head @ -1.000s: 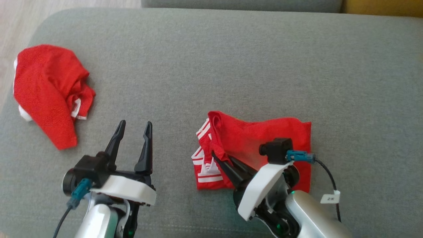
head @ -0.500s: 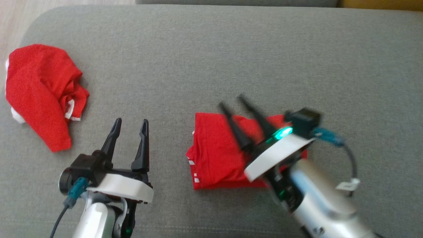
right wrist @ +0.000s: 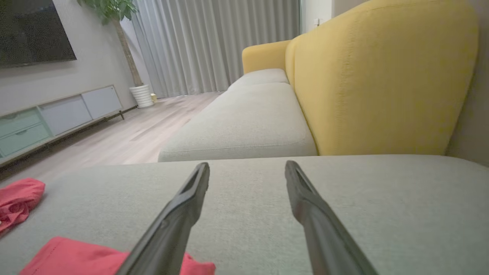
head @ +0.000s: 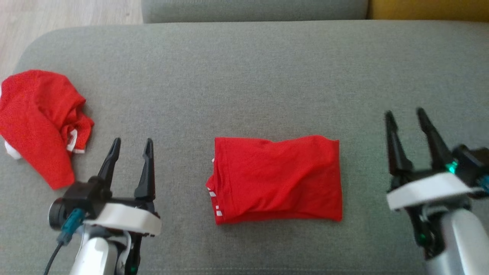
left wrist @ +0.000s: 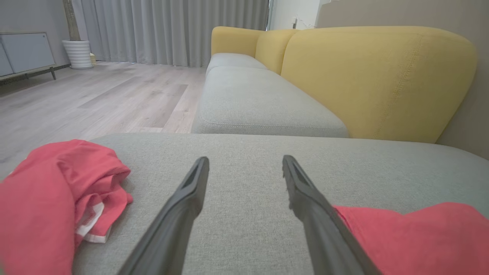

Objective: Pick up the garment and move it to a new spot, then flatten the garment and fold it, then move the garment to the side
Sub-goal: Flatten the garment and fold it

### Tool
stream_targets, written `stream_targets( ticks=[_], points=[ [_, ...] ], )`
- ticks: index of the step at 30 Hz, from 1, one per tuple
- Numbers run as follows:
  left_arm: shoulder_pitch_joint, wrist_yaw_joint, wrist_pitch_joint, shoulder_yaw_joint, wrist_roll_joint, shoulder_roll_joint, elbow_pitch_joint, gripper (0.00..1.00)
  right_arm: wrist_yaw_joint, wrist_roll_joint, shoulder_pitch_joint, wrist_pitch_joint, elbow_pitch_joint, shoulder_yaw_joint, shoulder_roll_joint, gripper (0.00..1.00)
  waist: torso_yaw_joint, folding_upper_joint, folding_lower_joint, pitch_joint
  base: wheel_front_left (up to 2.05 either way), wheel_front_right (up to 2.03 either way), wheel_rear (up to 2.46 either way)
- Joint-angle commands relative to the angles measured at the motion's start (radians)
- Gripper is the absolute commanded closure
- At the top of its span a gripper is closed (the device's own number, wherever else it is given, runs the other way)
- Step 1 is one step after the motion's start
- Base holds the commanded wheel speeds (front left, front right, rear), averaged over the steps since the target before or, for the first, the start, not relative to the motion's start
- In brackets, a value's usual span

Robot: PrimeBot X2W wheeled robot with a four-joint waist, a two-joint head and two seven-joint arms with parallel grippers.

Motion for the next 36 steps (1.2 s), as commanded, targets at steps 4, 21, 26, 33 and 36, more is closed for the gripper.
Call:
stream_targets(
  ticks=[4,21,26,33,36],
  points=[
    [0.007,0.012,-0.010,0.040,0.012,0.034,-0.042,0.00,-0.001,-0.050,0.060,0.052,-0.139,-0.040,0.019,0.00,-0.009,-0.0001,0.0000,-0.025,0.00,0.00,0.00],
    [0.145,0.035,0.041,0.004,0.019,0.057,-0.070,0.00,-0.001,-0.100,0.253,0.107,-0.244,-0.070,0.047,0.00,-0.011,-0.0001,0.0000,-0.152,0.00,0.00,0.00],
    [0.157,0.041,0.046,0.005,0.014,0.062,-0.080,0.00,-0.001,-0.094,0.264,0.089,-0.238,-0.068,0.049,0.00,-0.009,-0.0001,0.0000,-0.163,0.00,0.00,0.00],
    [0.153,0.045,0.046,0.009,0.007,0.070,-0.086,0.00,-0.001,-0.091,0.268,0.063,-0.224,-0.061,0.051,0.00,-0.009,-0.0001,0.0000,-0.164,0.00,0.00,0.00],
    [0.150,0.046,0.046,0.009,0.004,0.072,-0.087,0.00,-0.001,-0.088,0.267,0.060,-0.218,-0.061,0.053,0.00,-0.010,-0.0001,0.0000,-0.161,0.00,0.00,0.00]
  ],
)
